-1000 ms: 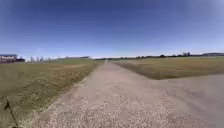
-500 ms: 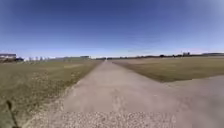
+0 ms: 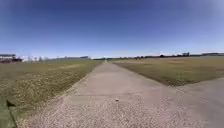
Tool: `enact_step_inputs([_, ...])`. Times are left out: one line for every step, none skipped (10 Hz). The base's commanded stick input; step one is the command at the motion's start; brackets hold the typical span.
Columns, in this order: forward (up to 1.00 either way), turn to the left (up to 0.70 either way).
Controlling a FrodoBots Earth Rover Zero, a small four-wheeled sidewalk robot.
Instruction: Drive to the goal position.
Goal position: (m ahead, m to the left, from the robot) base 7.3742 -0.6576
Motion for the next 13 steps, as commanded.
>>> enact_step_inputs([1.0, 0.0])
enact_step_inputs([1.0, 0.0])
enact_step_inputs([1.0, 0.0])
enact_step_inputs([1.0, 0.0])
enact_step_inputs([1.0, 0.0])
enact_step_inputs([1.0, 0.0])
enact_step_inputs([1.0, 0.0])
enact_step_inputs([1.0, 0.0])
enact_step_inputs([1.0, 0.0])
enact_step_inputs([1.0, 0.0])
enact_step_inputs([1.0, 0.0])
enact_step_inputs([1.0, 0.0])
enact_step_inputs([1.0, 0.0])
